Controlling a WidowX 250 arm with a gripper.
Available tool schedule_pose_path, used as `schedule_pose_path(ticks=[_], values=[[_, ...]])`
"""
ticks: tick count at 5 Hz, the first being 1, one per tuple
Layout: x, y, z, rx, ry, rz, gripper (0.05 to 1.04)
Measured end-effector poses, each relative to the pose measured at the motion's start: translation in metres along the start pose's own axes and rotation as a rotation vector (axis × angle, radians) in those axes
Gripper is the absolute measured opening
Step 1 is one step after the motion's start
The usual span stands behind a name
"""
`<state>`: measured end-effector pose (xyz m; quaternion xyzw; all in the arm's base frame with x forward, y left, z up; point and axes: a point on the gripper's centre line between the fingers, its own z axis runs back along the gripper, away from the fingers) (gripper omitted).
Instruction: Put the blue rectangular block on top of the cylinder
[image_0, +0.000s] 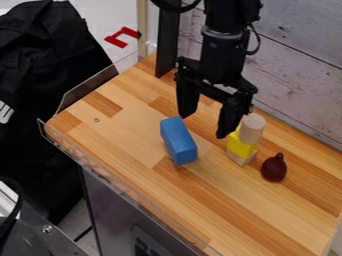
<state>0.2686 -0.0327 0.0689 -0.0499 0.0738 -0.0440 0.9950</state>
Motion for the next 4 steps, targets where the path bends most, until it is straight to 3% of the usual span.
schedule_pose_path(ticks=[1, 3, 4], values=[[-0.002, 0.0, -0.007, -0.002, 0.026, 0.005, 1.0], [0.002, 0.023, -0.009, -0.085, -0.02, 0.246, 1.0], [0.005, 0.031, -0.008, -0.1, -0.045, 0.342, 1.0]])
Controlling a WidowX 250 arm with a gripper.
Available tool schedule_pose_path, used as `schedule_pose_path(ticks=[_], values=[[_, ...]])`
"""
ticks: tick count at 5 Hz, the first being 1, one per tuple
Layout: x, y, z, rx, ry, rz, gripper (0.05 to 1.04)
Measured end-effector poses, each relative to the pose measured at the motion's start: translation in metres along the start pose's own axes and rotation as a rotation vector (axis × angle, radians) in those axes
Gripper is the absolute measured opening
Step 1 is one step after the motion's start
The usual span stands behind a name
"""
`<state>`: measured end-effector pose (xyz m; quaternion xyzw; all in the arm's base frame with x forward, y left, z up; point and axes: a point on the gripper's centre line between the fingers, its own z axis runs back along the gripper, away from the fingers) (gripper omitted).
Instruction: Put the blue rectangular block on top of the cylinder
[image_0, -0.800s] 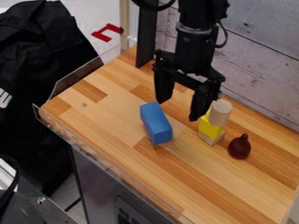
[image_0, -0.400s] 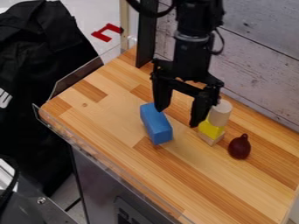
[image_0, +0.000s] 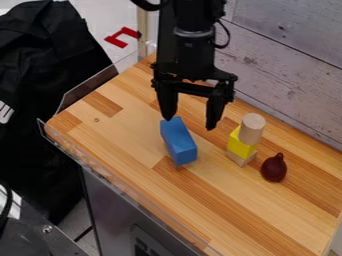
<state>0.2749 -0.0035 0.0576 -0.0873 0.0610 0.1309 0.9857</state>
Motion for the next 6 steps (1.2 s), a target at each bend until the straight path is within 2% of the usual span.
schedule_pose_path(ticks=[3, 4, 5, 6], values=[[0.011, 0.002, -0.007, 0.032, -0.056, 0.753, 1.0], [0.01, 0.002, -0.013, 0.036, -0.041, 0.844, 1.0], [0.003, 0.006, -0.02, 0.055, -0.023, 0.827, 1.0], [-0.001, 0.009, -0.025, 0.056, 0.015, 0.735, 1.0]])
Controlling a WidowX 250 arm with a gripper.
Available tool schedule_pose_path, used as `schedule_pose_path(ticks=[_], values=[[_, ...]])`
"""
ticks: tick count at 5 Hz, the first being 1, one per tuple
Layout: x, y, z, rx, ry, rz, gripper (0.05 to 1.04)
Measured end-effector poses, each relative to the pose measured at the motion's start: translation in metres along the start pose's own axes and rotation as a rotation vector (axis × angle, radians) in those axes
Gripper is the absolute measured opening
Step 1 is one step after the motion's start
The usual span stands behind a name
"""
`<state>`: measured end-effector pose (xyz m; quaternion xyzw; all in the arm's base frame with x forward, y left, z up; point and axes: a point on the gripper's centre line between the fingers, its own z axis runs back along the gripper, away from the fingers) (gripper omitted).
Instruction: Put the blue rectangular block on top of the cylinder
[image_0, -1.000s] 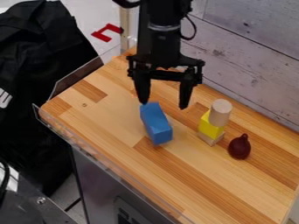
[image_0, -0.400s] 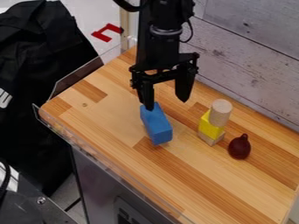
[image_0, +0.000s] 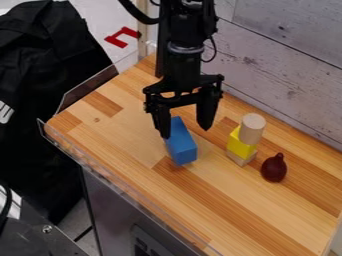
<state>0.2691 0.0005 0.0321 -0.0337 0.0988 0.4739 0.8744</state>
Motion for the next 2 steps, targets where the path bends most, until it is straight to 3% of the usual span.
schedule_pose_path(ticks=[1, 2], values=[[0.0, 0.003, -0.016, 0.043, 0.038, -0.059, 1.0], [0.004, 0.003, -0.029, 0.039, 0.064, -0.082, 0.949]])
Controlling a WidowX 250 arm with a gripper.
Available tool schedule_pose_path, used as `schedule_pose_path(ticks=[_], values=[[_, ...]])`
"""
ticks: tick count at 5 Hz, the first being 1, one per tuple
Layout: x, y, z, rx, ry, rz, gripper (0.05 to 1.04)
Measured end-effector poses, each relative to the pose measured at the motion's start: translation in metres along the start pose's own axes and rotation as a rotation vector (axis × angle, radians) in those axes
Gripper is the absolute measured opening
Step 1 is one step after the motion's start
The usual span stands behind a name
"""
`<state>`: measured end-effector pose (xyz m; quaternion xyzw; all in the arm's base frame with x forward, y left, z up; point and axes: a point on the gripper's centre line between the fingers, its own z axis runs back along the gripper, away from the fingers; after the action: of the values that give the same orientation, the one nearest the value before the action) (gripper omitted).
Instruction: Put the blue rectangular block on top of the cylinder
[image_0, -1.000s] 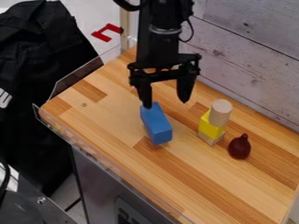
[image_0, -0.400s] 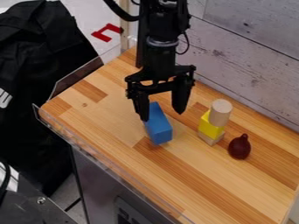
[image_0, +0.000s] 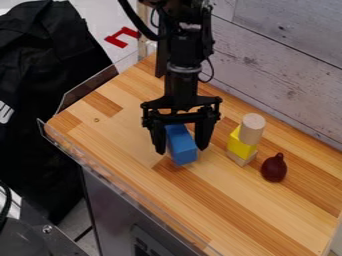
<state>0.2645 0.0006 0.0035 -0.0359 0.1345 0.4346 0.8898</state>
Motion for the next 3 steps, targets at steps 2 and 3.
schedule_pose_path(ticks=[2, 3], values=[[0.0065, -0.0042, -0.0039, -0.03, -0.019, -0.015, 0.587], [0.0062, -0.0036, 0.0019, -0.042, -0.036, -0.013, 0.586]])
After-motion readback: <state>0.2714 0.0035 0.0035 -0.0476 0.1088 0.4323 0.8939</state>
